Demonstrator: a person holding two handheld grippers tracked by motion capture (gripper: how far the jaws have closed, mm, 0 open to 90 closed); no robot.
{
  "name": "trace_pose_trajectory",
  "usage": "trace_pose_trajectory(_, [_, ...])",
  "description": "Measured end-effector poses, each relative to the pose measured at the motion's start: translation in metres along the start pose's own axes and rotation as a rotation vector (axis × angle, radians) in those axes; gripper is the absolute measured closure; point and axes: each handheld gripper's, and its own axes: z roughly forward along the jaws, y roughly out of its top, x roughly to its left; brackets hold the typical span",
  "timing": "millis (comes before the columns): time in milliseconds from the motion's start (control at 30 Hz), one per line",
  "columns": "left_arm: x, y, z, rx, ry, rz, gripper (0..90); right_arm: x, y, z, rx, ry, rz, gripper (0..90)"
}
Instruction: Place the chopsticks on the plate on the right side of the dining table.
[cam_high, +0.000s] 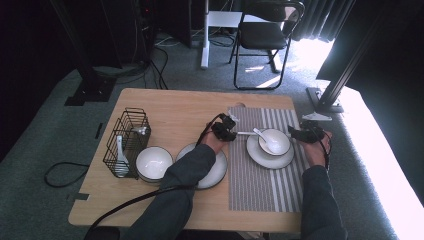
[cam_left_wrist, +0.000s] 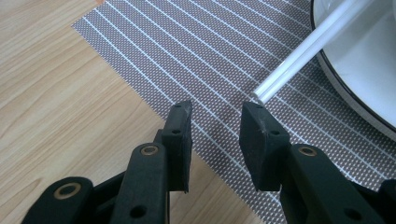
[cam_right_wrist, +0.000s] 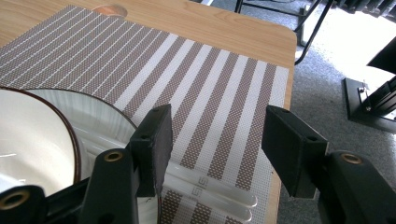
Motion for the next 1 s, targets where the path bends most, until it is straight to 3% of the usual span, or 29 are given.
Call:
trace_pose_trajectory(633, [0.002,0.000,0.000,-0.001,-0.001,-0.005,64.3,0.002,-0.001,-0.004,-0.017,0.004,-0.003,42.5])
trace_pose_trajectory(1000, [0.003,-0.001,-0.002,-0.002,0.002,-0.008,63.8,0.014,0.002,-0.012,-0.065,0.026,-0.034,42.2])
